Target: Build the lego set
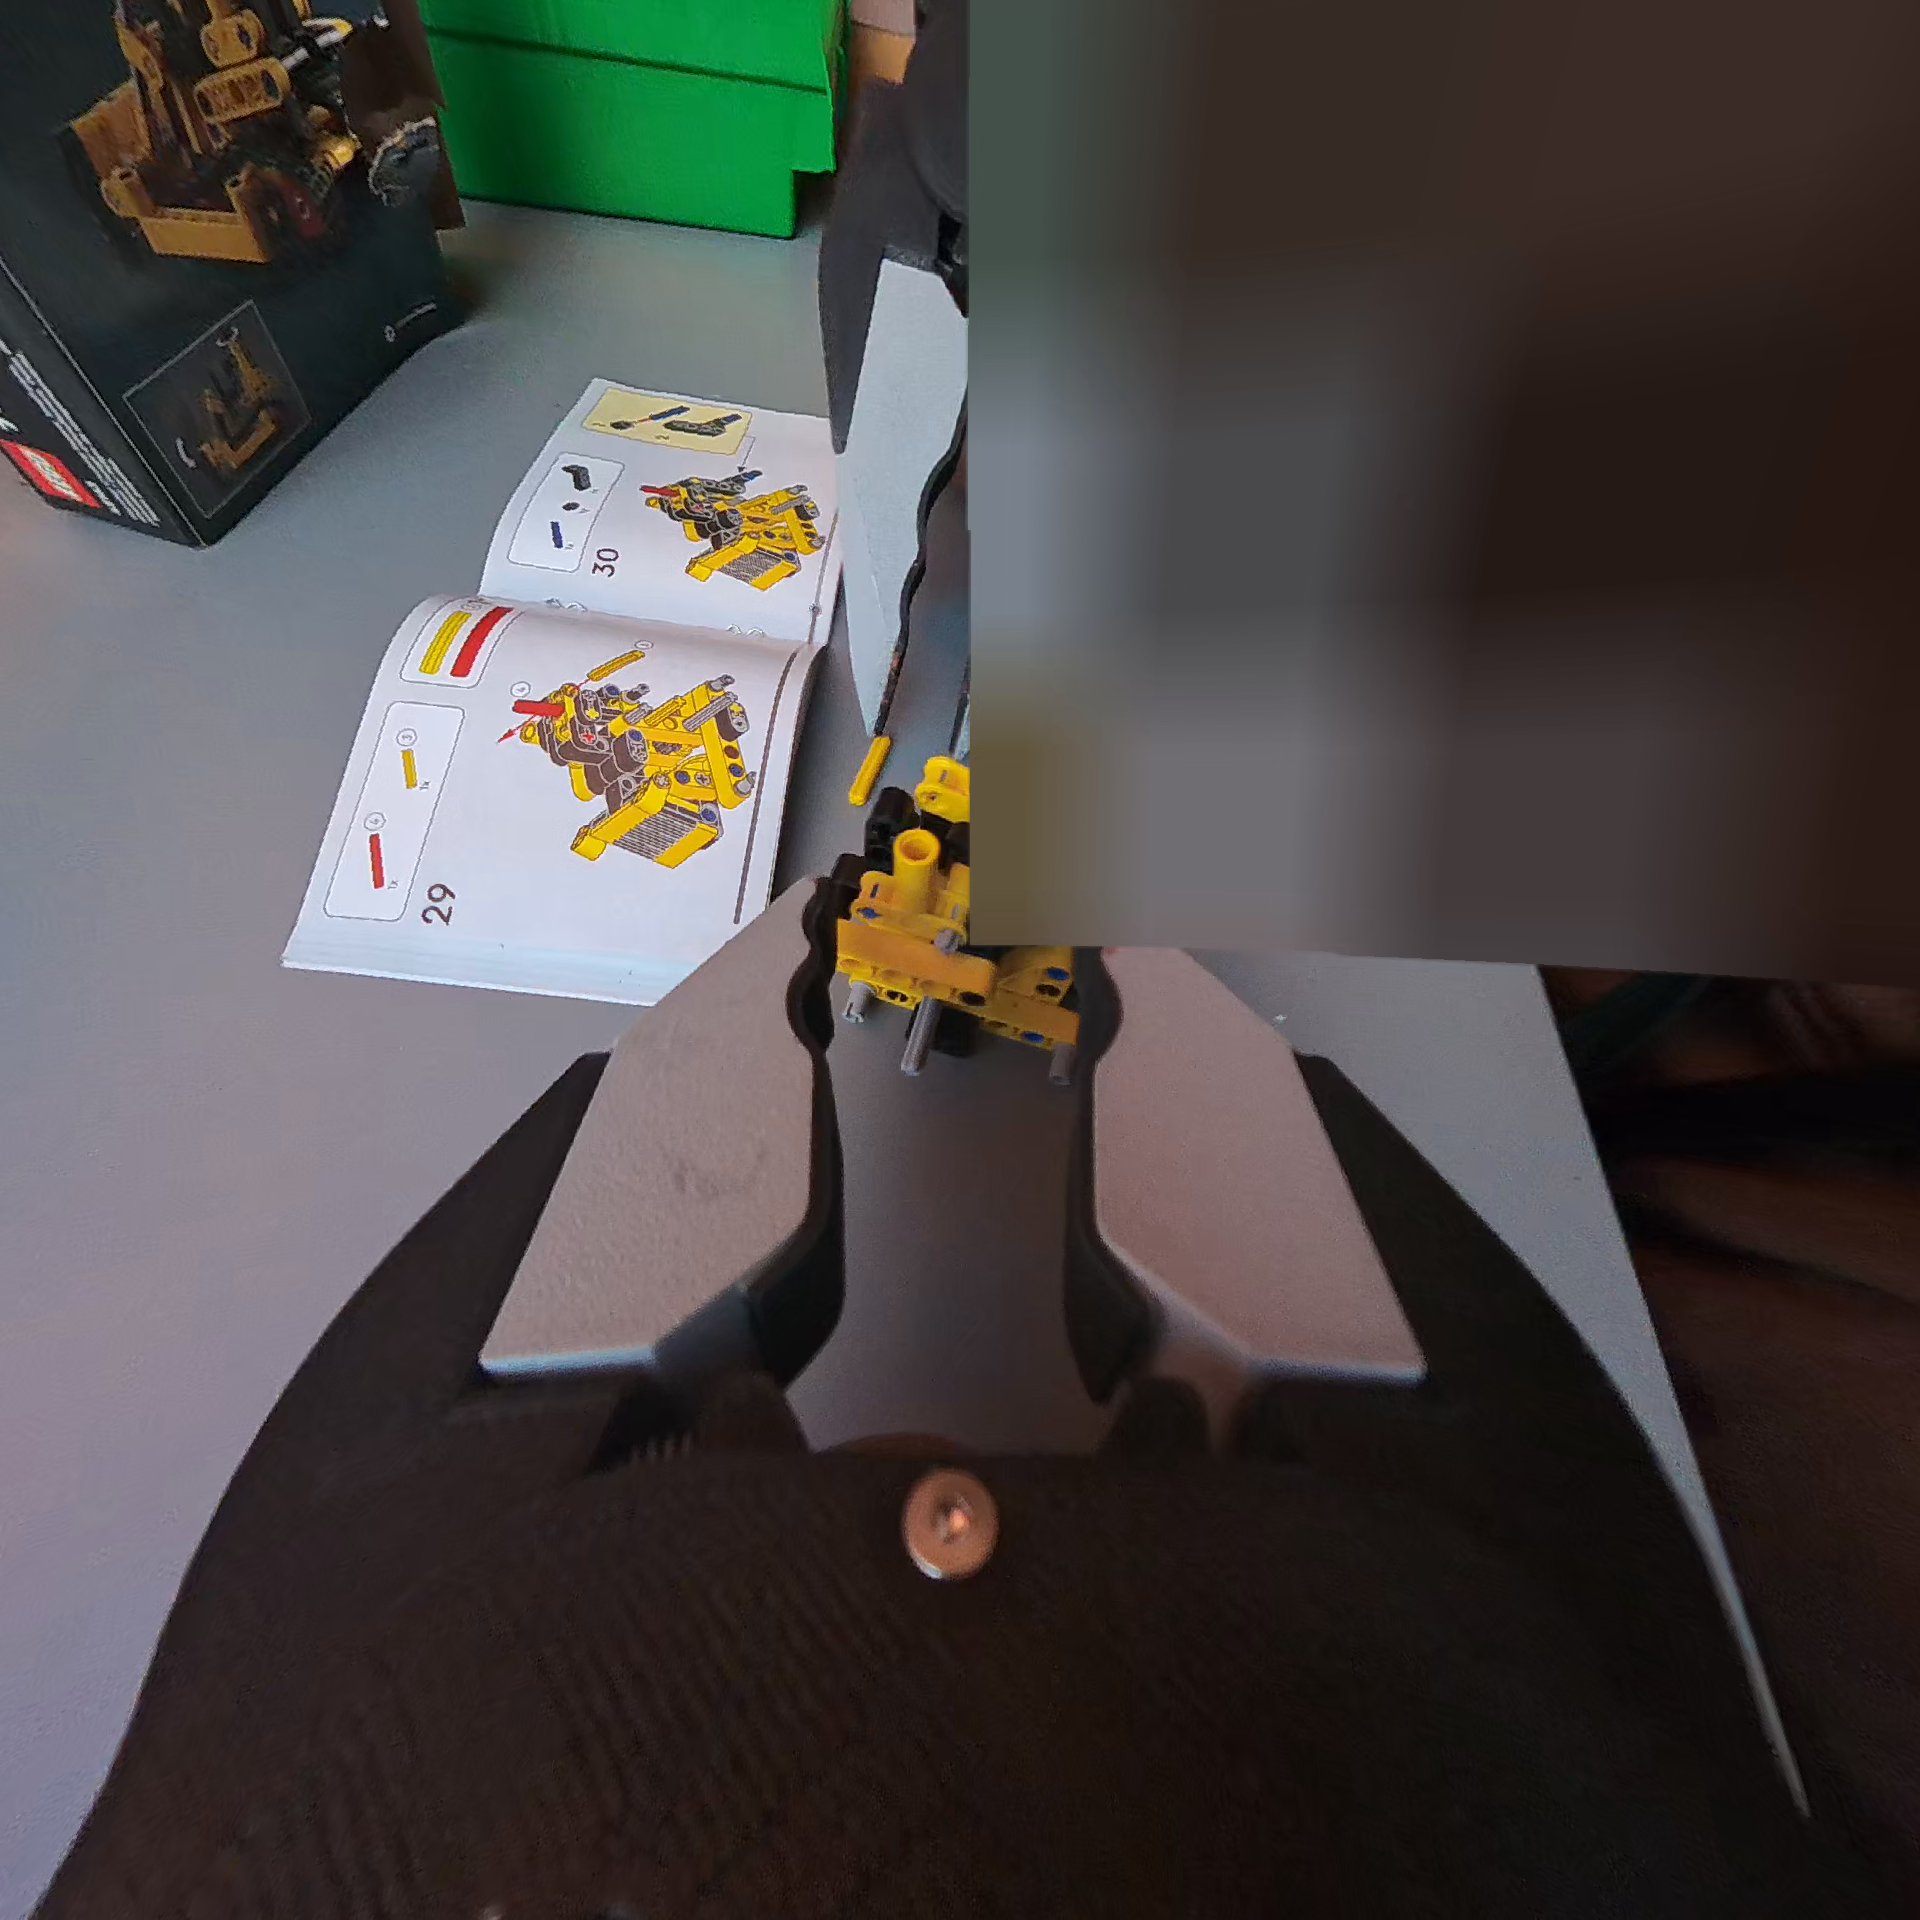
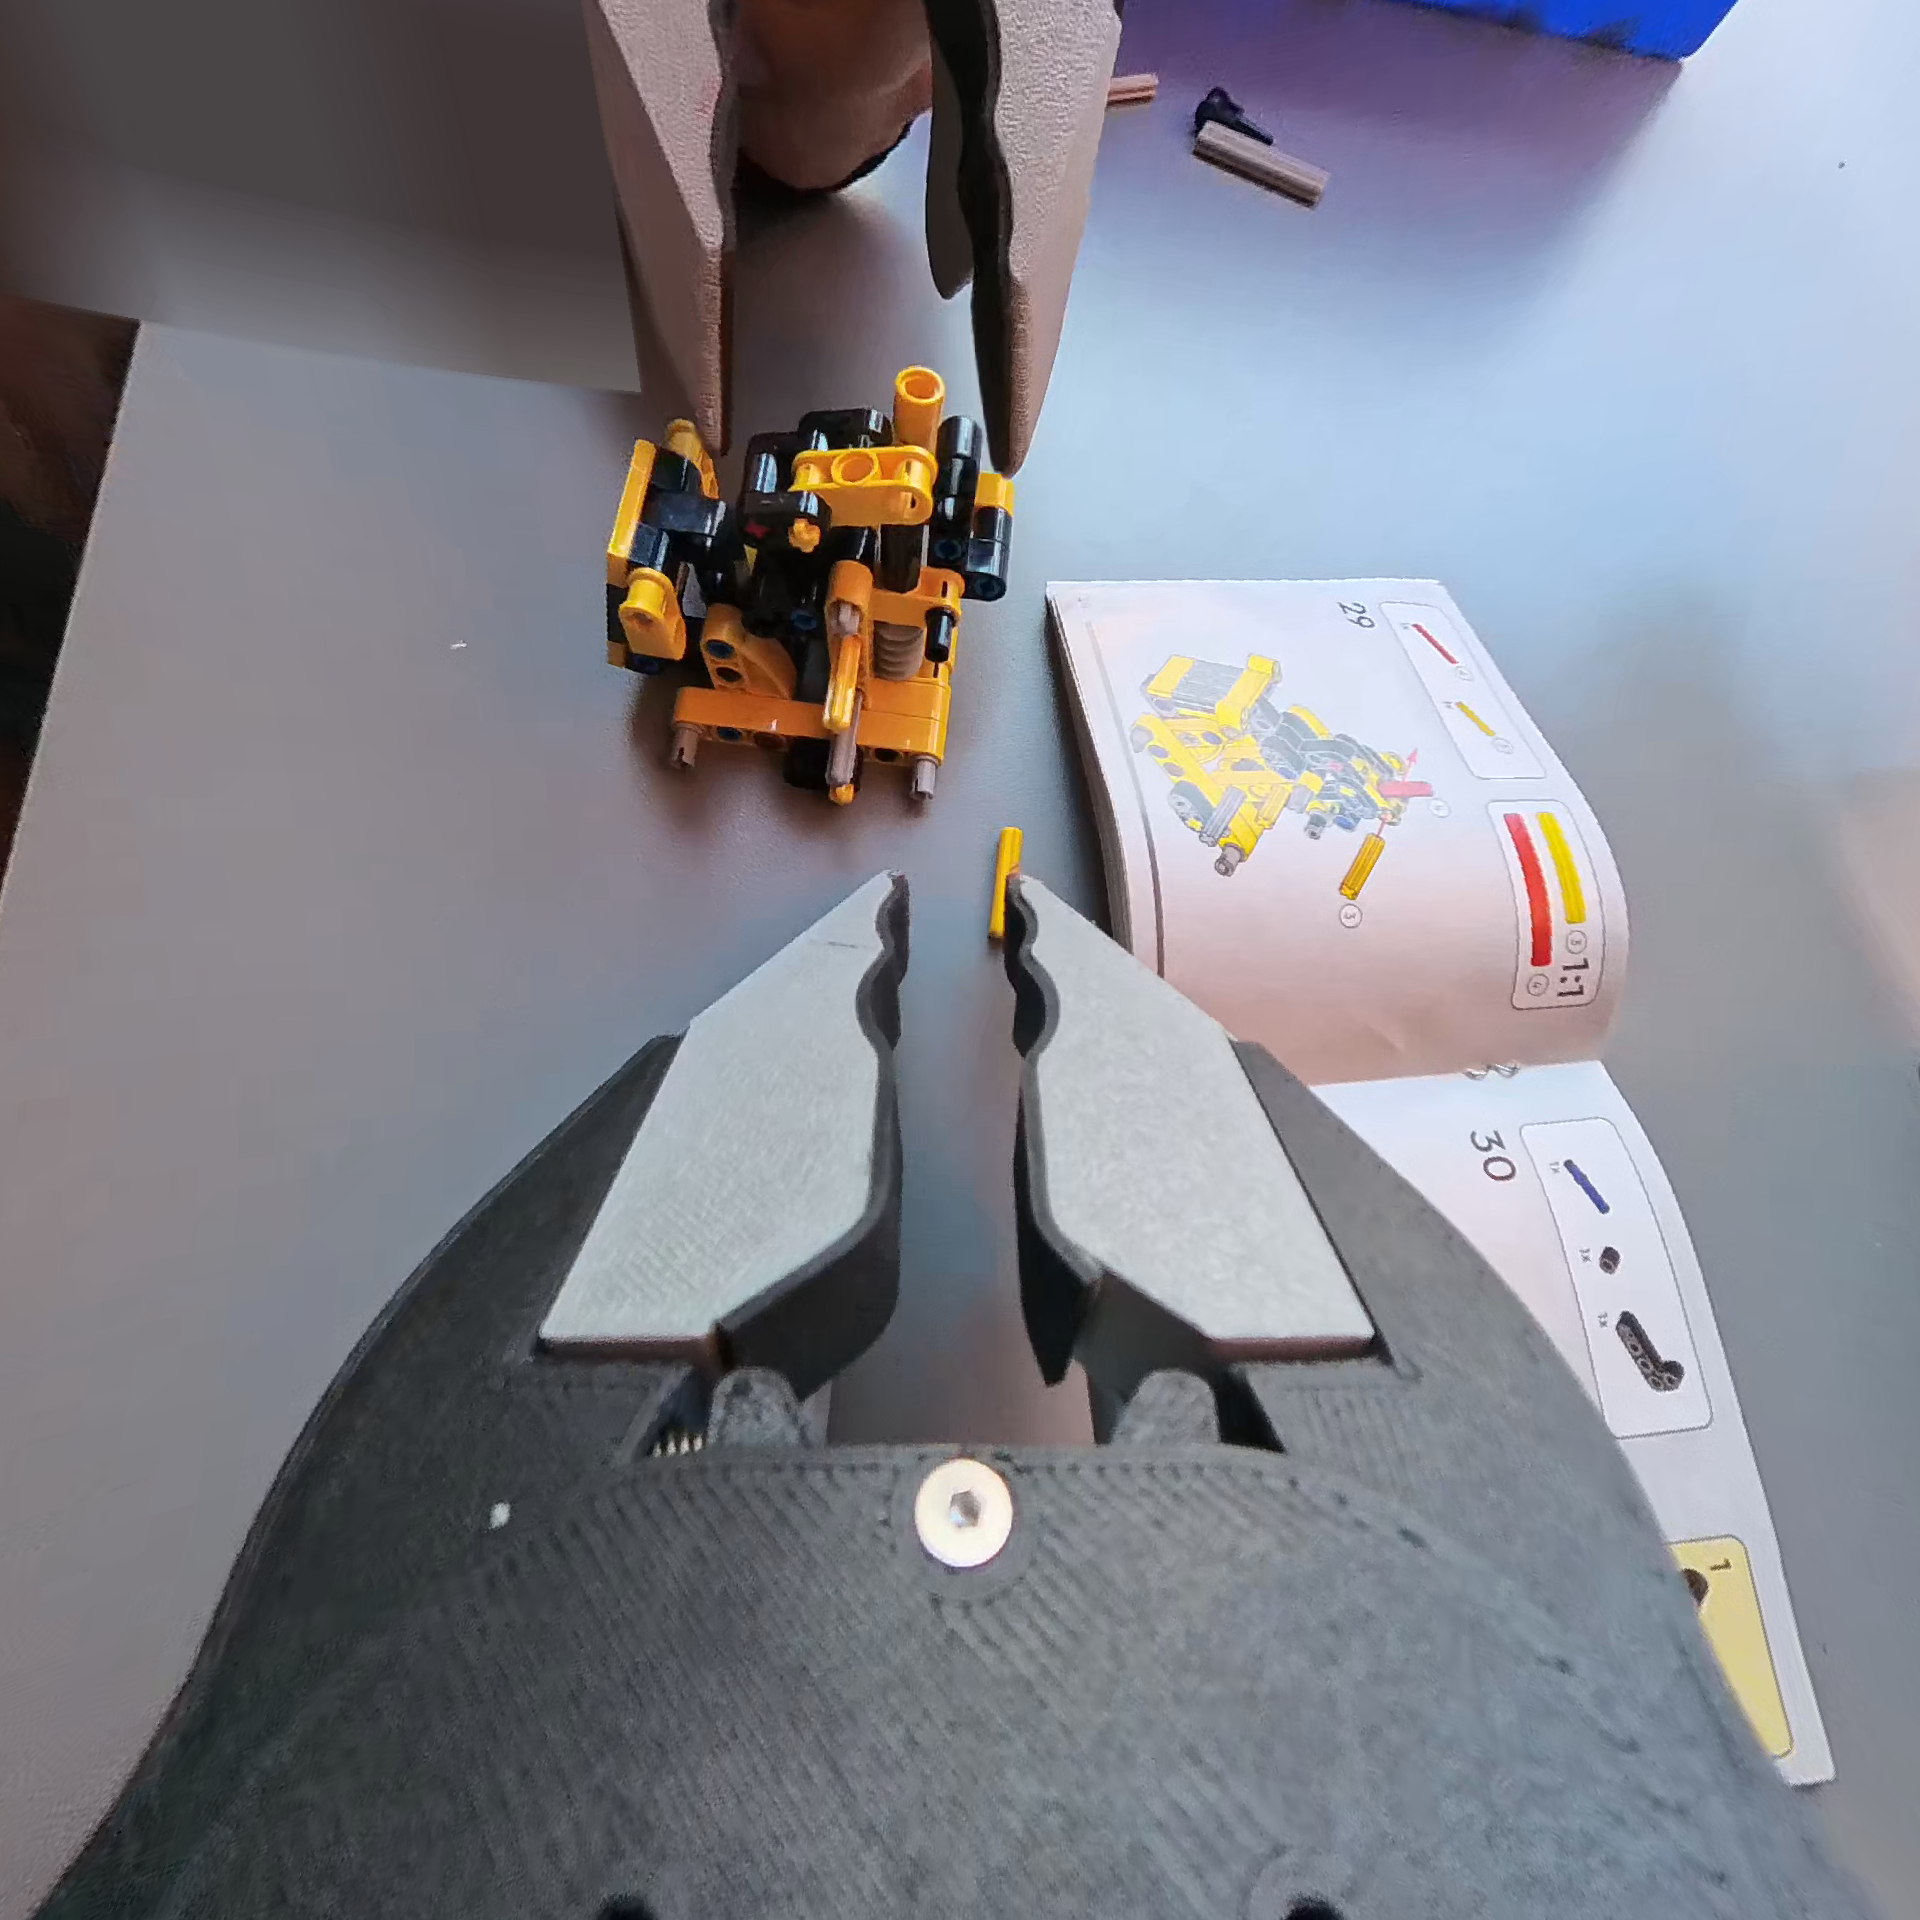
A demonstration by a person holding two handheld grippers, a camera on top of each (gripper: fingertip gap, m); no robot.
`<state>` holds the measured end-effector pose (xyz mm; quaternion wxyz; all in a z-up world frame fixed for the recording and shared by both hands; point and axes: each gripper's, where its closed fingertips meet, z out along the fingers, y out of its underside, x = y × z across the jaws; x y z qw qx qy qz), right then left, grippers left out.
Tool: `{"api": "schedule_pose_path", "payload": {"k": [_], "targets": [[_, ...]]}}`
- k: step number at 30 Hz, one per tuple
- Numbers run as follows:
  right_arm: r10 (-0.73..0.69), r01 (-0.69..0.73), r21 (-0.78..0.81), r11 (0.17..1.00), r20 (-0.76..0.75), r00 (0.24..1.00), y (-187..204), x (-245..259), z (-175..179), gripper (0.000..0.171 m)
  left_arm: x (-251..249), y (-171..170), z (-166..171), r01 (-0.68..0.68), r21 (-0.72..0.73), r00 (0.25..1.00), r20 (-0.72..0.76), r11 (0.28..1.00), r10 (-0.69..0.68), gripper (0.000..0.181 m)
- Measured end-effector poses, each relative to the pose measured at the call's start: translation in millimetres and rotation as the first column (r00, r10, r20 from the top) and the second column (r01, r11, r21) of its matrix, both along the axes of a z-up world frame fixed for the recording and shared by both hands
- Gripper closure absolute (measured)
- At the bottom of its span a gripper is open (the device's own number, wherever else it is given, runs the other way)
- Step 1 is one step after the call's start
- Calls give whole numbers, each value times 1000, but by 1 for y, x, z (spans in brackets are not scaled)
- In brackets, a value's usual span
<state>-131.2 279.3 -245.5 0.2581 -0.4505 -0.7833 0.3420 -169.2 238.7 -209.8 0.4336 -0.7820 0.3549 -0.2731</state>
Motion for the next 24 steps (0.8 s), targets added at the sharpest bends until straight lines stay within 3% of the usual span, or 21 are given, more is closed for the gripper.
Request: {"api": "schedule_pose_path", "payload": {"k": [6, 13, 24], "targets": [[14, -14, 17, 1000, -6, 1000, -2, 1, 0, 156, 4, -2, -3, 13, 50, 997, -74, 999, -9, 139], [6, -4, 22, 1000, -85, 996, -1, -4, 11, 147, 5, -1, 1, 10, 74, 997, -72, 997, -5, 138], [50, -54, -12, 998, -223, 973, -24, -10, 37, 148, 4, 6, 2, 15, 85, 999, -45, 996, -11, 137]]}}
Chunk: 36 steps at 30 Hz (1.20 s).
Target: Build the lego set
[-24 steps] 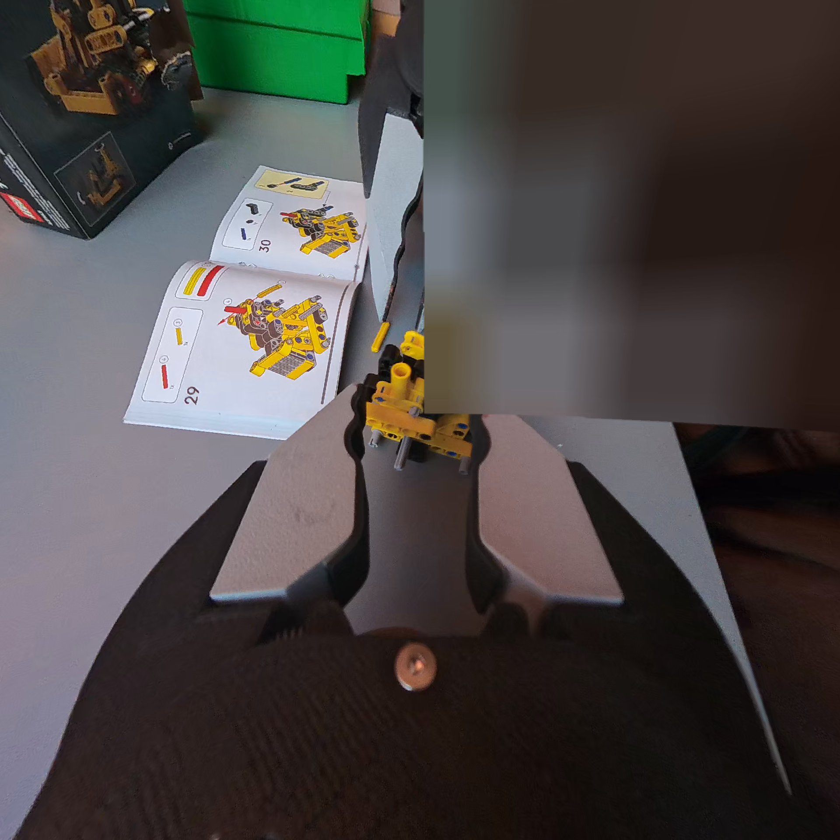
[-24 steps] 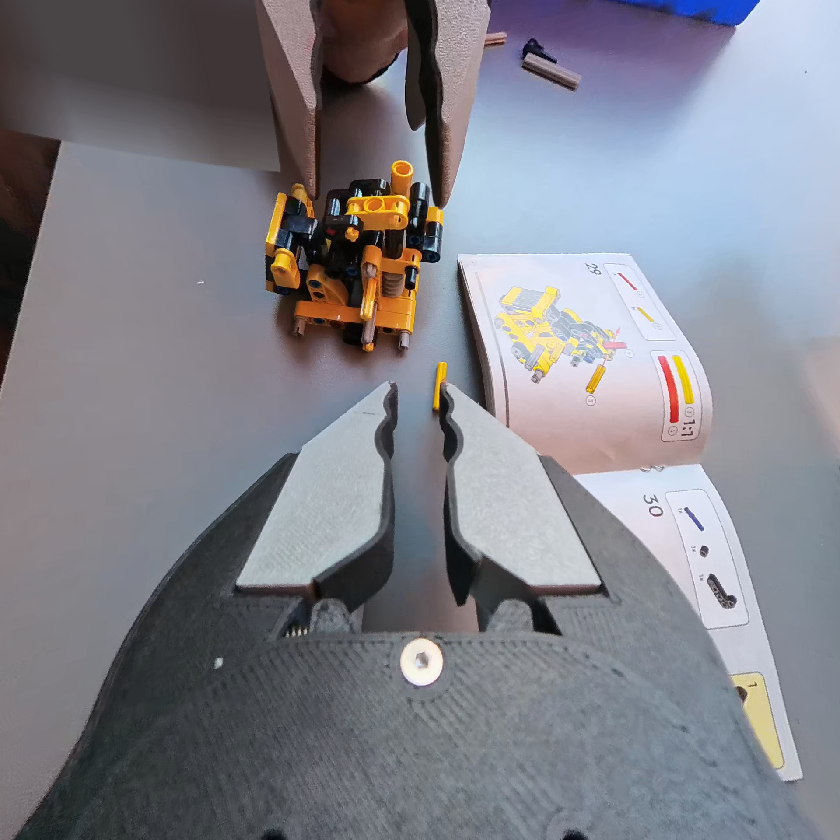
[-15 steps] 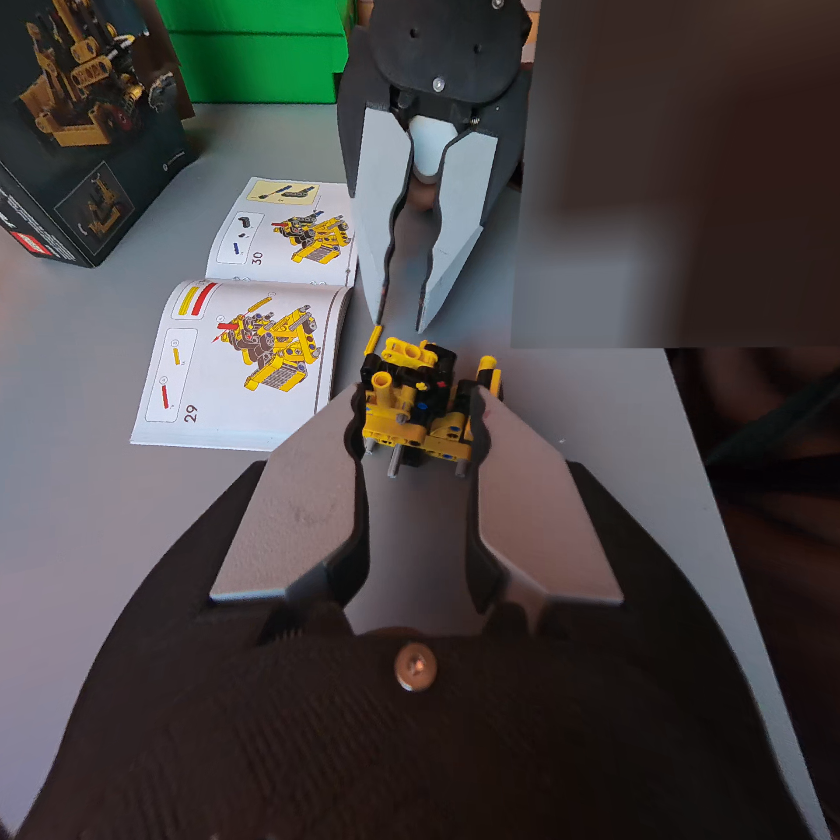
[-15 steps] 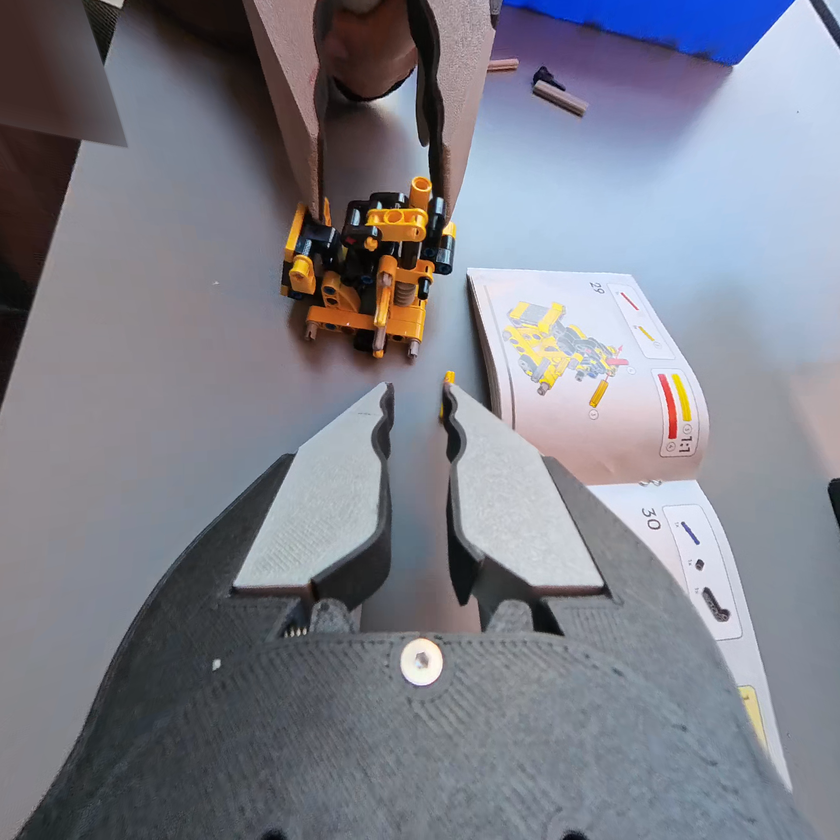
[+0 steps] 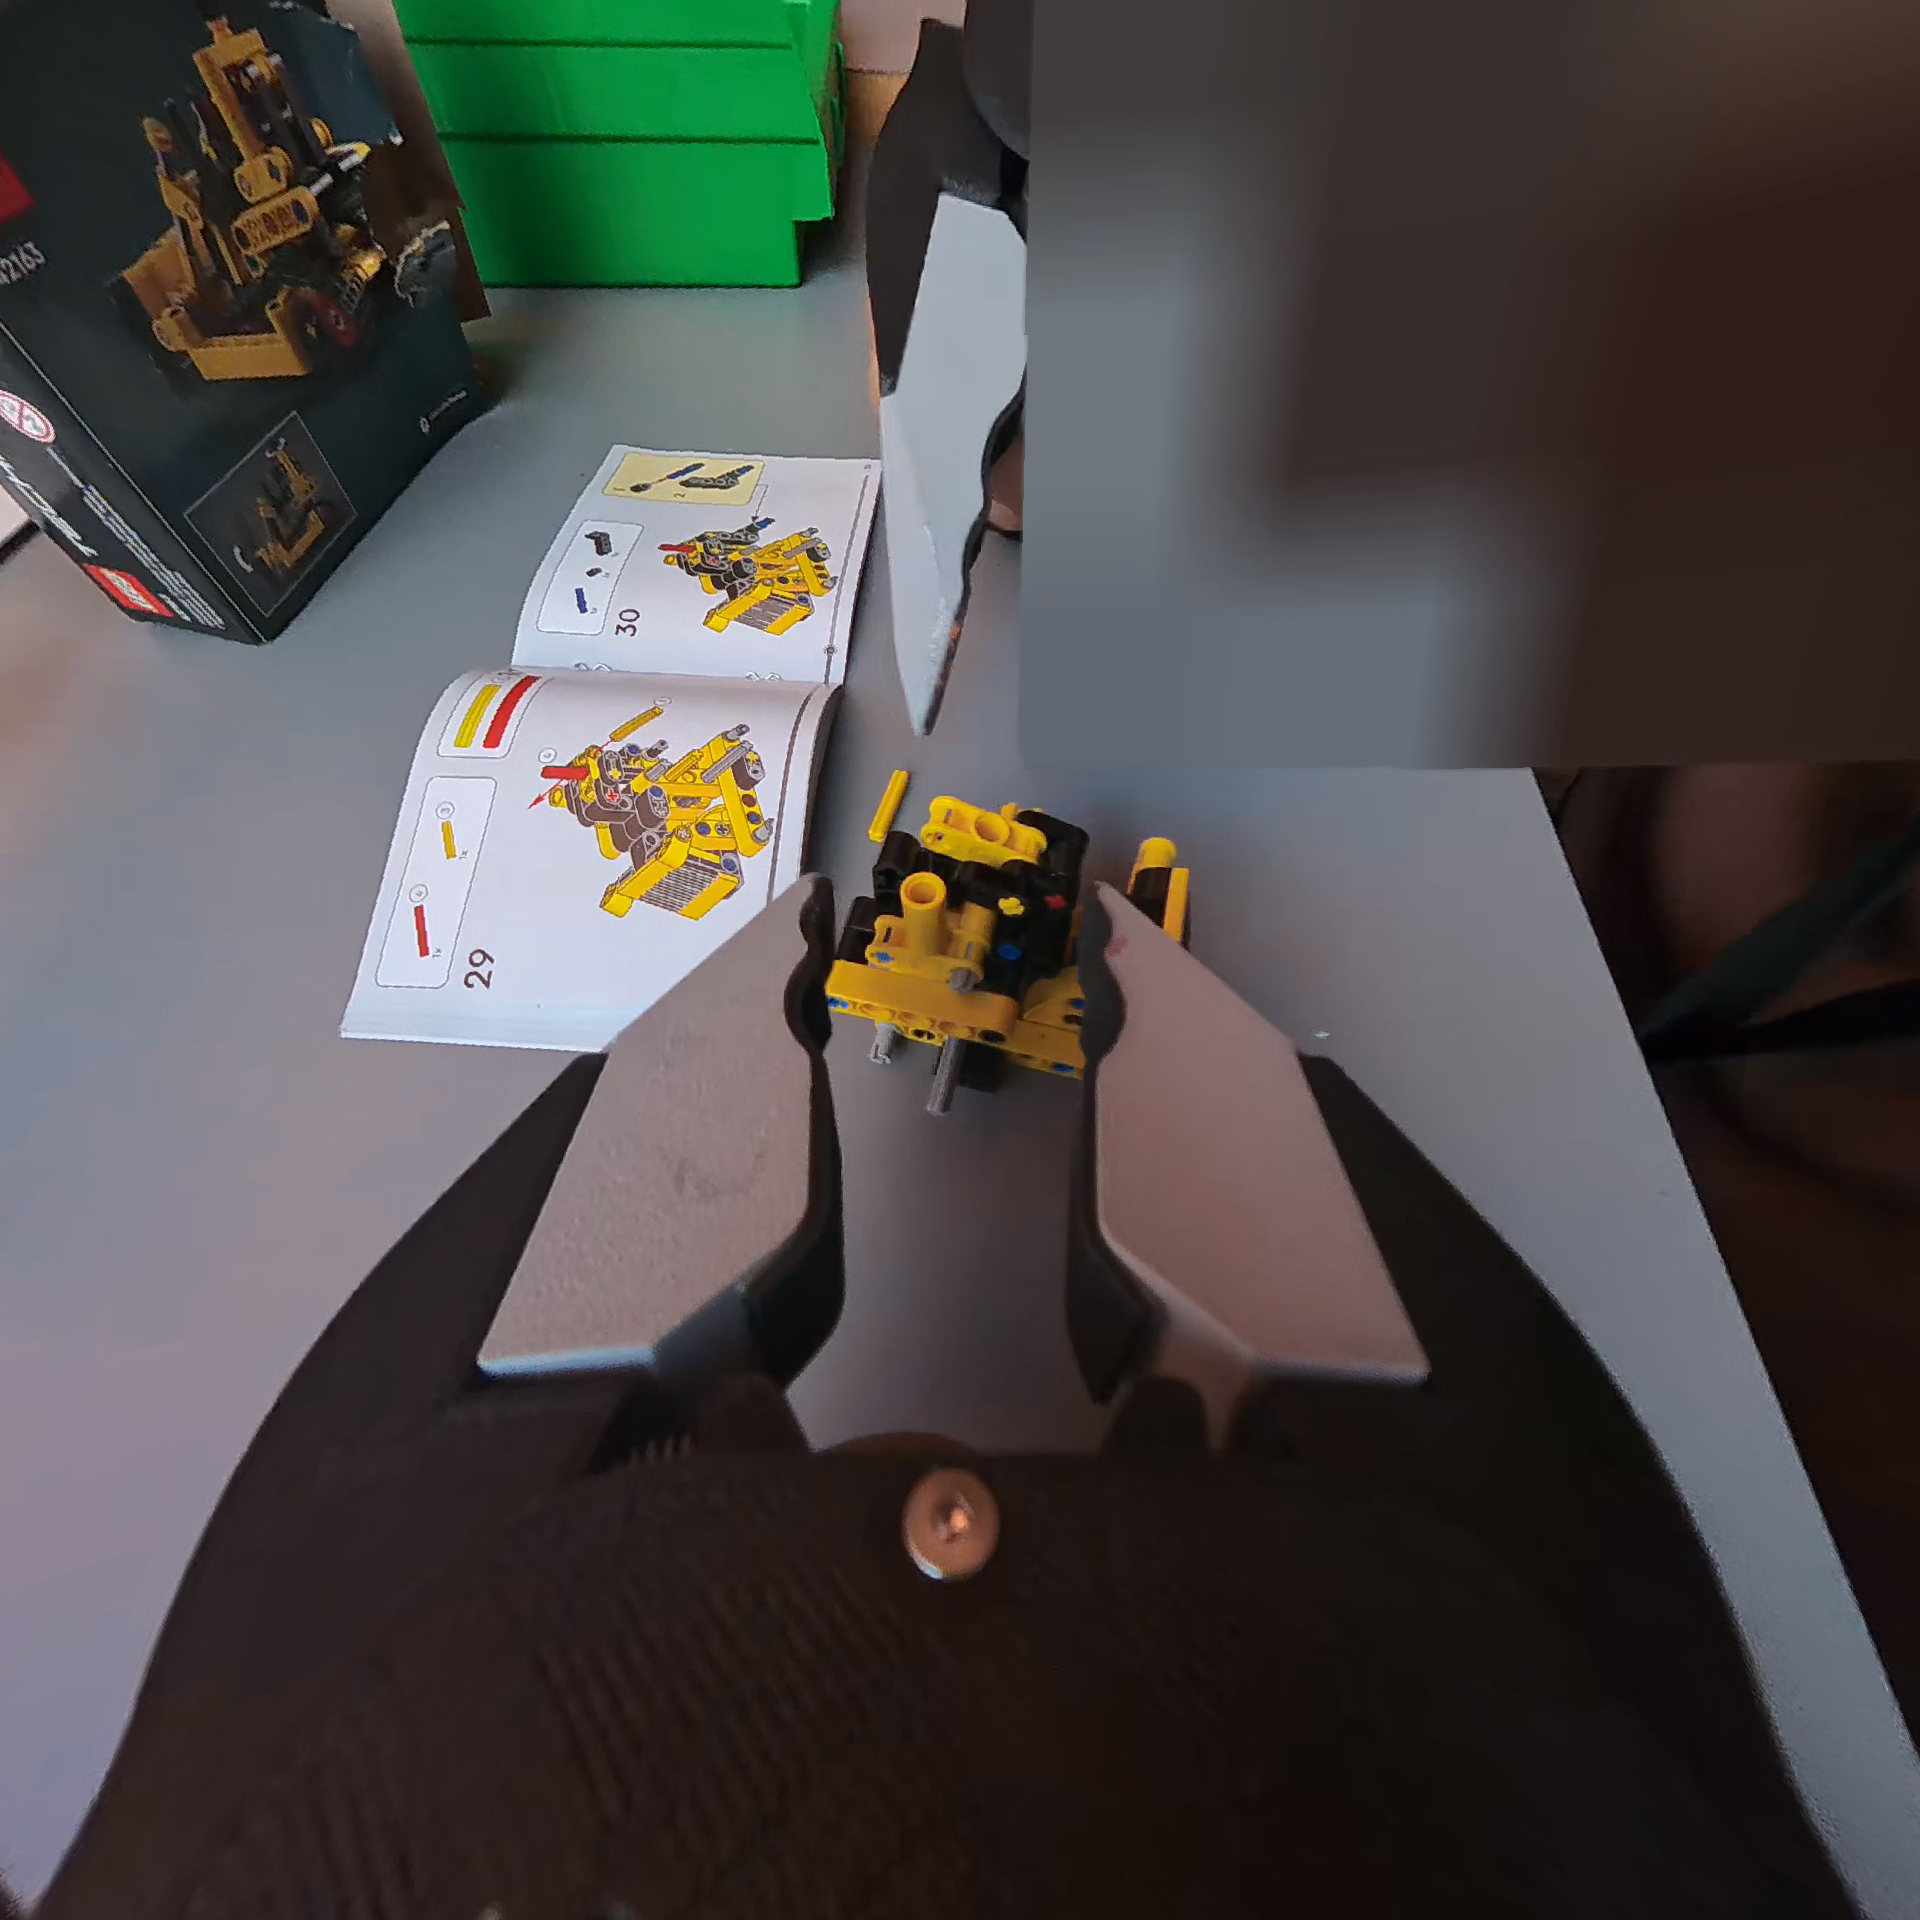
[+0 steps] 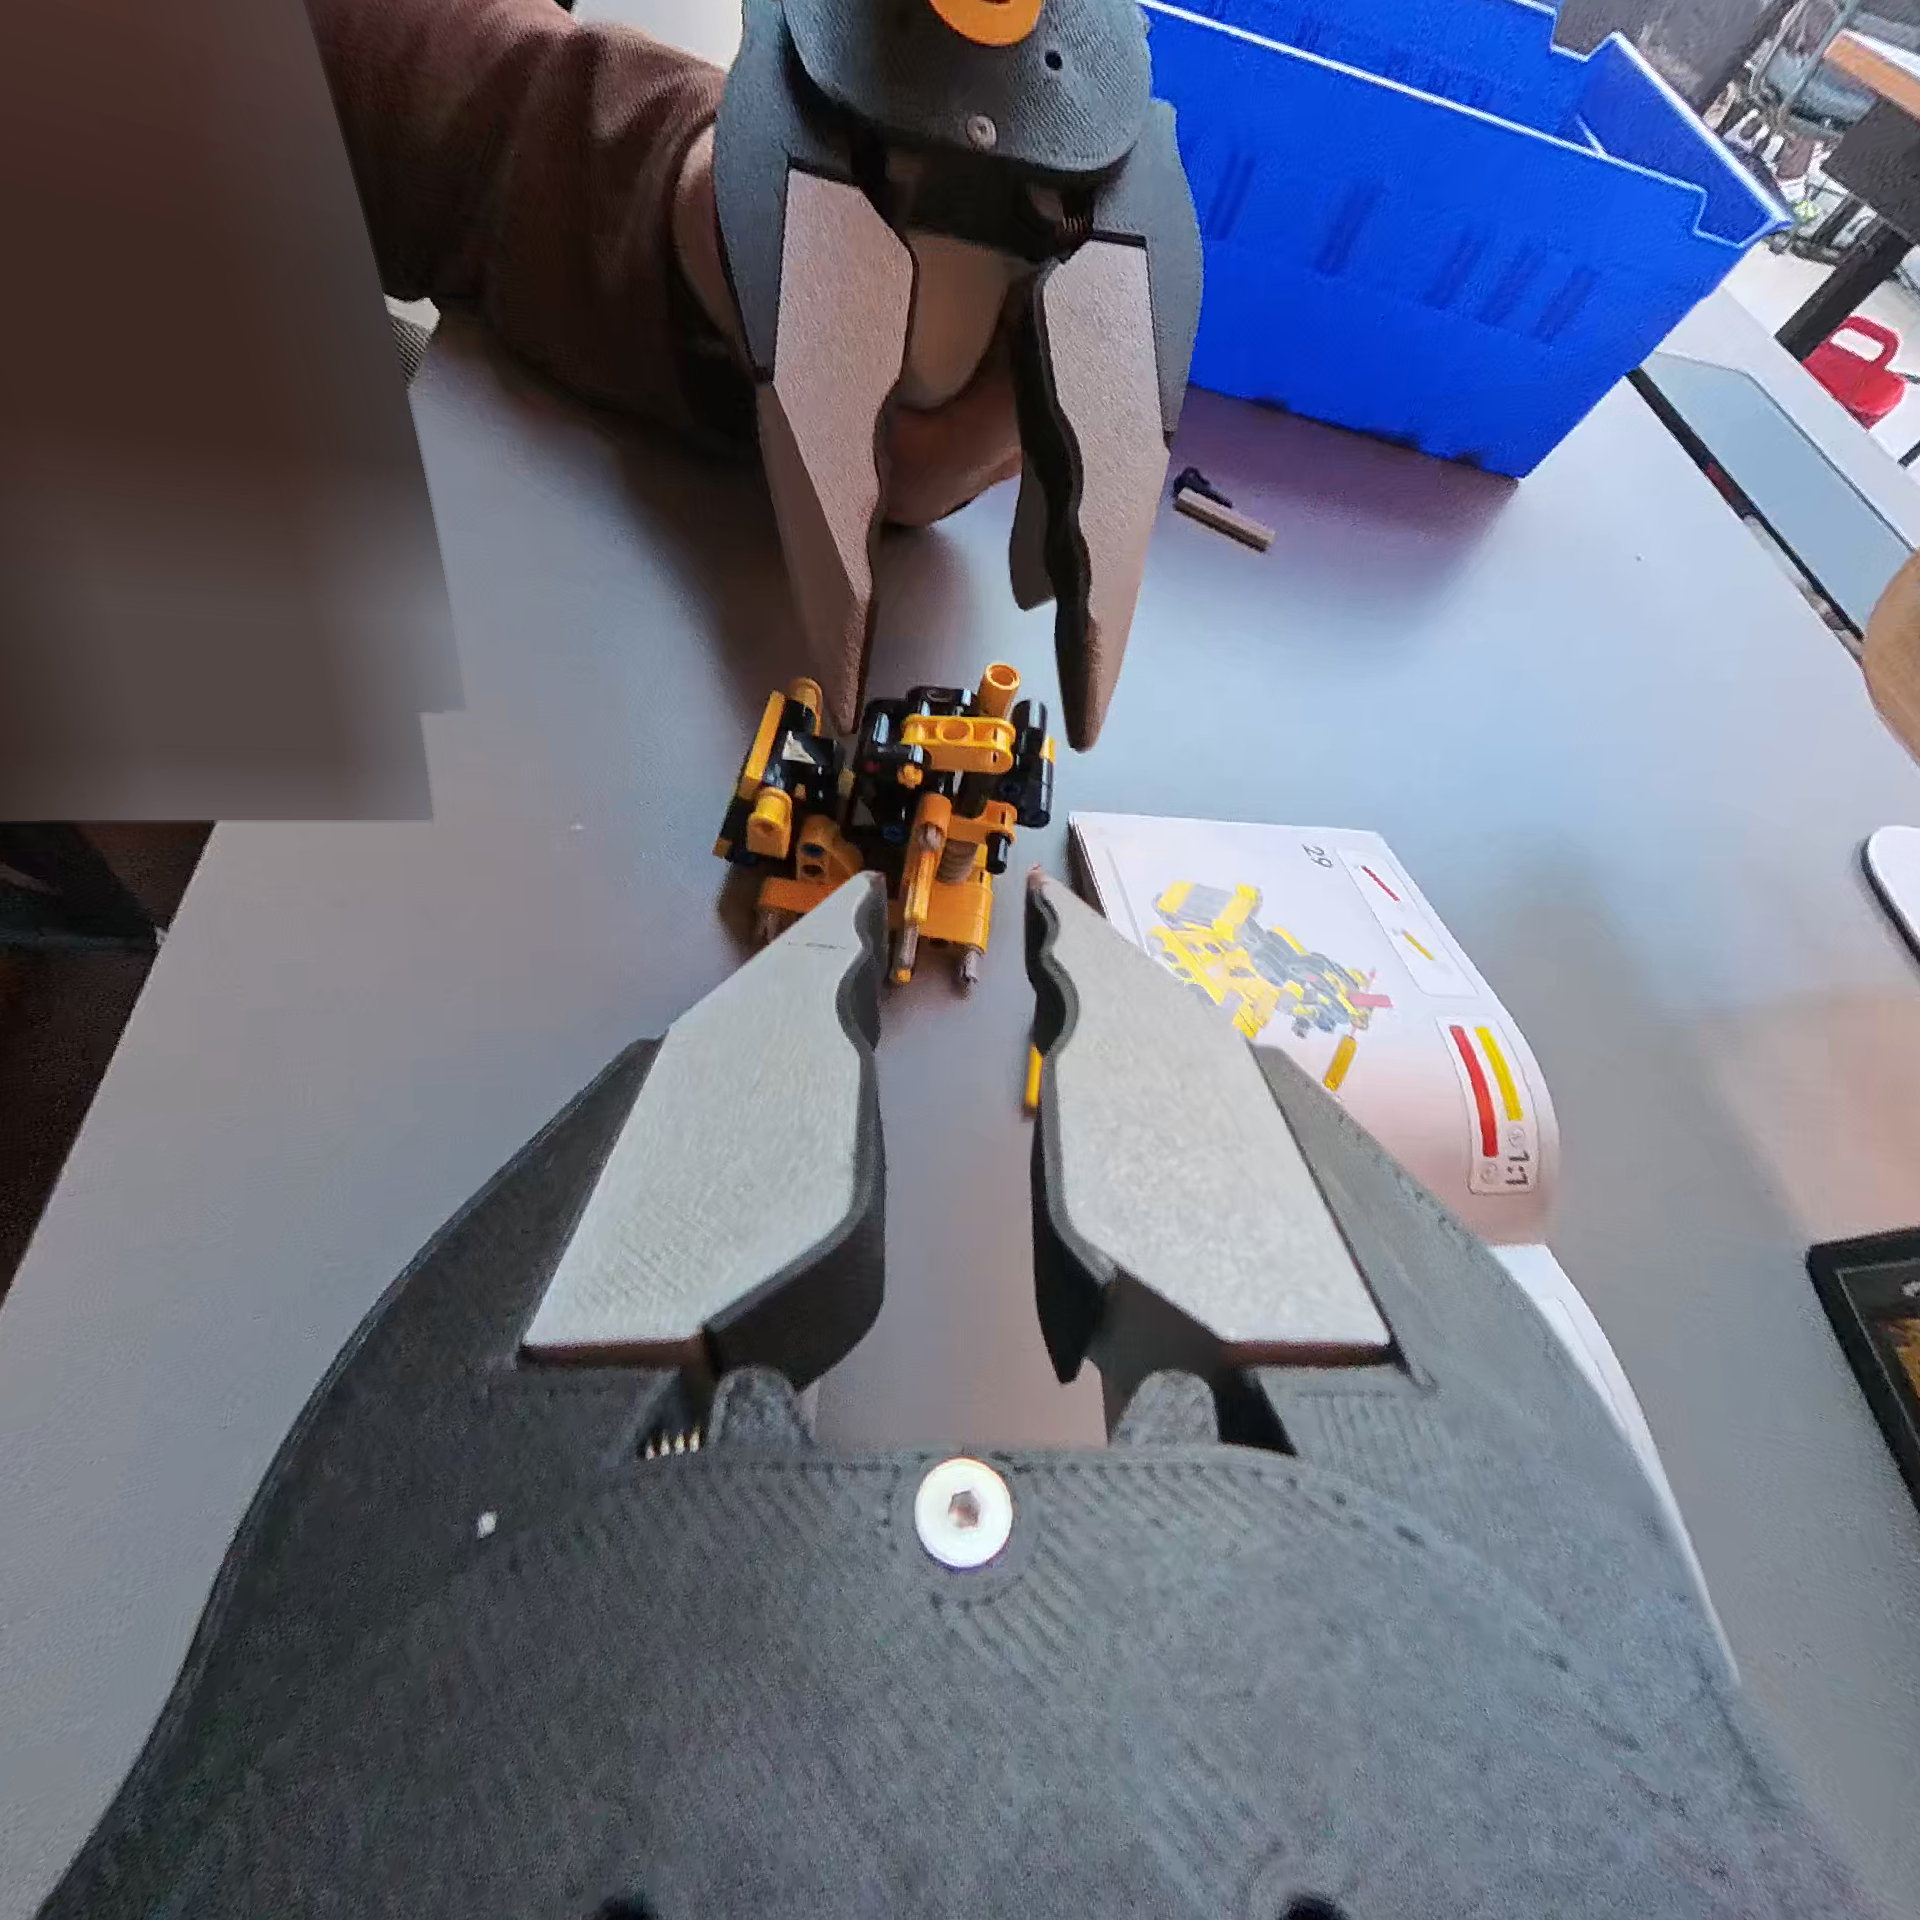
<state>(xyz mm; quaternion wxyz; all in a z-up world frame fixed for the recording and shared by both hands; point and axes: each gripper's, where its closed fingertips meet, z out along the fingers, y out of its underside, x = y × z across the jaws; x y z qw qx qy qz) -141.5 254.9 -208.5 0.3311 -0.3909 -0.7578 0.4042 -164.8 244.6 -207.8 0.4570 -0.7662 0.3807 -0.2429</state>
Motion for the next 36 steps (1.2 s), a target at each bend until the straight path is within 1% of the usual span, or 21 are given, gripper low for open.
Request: {"api": "schedule_pose_path", "payload": {"k": [4, 6, 8, 13, 19, 20, 22, 24, 30, 34, 36], "targets": [[5, -5, -72, 997, 0, 1000, -9, -7, 3, 144, 1, 1, 1, 12, 10, 1000, 0, 1000, -12, 136], [-18, 19, -87, 996, 11, 1000, -9, -12, 2, 144, 2, 1, 2, 15, 18, 1000, 3, 1000, -15, 136], [-4, 6, -95, 995, 23, 1000, -14, -14, 0, 144, 4, 2, 2, 16, 19, 1000, 1, 1000, -16, 136], [-12, 11, -77, 997, -12, 1000, -20, -20, 5, 142, 7, 1, 0, 31, 30, 999, -16, 999, -30, 143], [-32, 33, -59, 998, 19, 999, -17, -22, -2, 142, 7, 1, 1, 30, 32, 1000, -7, 999, -30, 145], [-33, 34, -62, 997, 21, 999, -17, -22, -2, 143, 7, 1, 2, 28, 33, 1000, -4, 999, -28, 146], [-23, 25, -71, 997, 23, 999, -18, -22, -2, 156, 6, 1, 2, 22, 35, 1000, -3, 999, -22, 150], [-21, 22, -75, 997, 23, 1000, -18, -21, -1, 156, 6, 1, 2, 22, 36, 1000, -3, 999, -22, 150], [-31, 31, -72, 997, 3, 1000, -16, -21, 1, 148, 7, -1, 0, 27, 34, 1000, -16, 999, -26, 148], [-21, 18, -50, 999, -65, 998, -19, -22, 9, 136, 9, -2, -2, 31, 42, 999, -43, 999, -30, 145], [-9, 6, -39, 999, -77, 997, -21, -21, 10, 139, 10, -3, -3, 30, 45, 998, -51, 999, -27, 144]]}}
